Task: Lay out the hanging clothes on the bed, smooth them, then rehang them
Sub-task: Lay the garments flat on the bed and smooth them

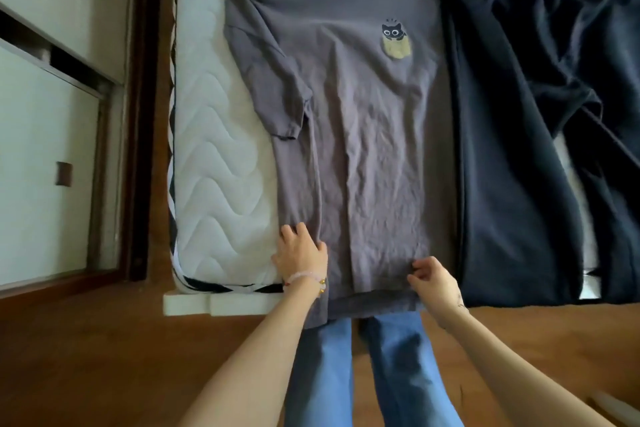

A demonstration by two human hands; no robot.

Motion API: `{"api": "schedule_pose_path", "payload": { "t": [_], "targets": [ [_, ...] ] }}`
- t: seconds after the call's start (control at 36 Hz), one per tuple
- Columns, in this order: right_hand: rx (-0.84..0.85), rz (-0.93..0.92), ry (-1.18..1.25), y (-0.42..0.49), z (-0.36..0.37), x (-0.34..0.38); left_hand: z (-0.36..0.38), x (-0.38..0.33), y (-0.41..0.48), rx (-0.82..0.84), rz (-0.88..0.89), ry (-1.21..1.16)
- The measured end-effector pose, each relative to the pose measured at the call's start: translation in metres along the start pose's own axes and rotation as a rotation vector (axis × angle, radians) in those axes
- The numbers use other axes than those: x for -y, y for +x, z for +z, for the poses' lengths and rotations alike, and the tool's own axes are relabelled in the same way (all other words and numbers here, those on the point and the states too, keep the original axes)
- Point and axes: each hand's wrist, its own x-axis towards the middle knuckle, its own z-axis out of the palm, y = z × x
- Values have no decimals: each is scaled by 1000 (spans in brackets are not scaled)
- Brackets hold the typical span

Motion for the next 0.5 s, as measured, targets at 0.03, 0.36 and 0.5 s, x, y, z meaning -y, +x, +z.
{"api": "schedule_pose_path", "payload": {
  "t": [0.03,0.36,0.5],
  "targets": [
    [-13,-4,-26,0,0,0,-3,5,3,0,12,-44],
    [-29,50,-239,-2,0,15,-42,138,38,68,-275,-389],
    [-64,-1,-304,5,0,35,-48,131,63,233,-287,-413]
  ]
}}
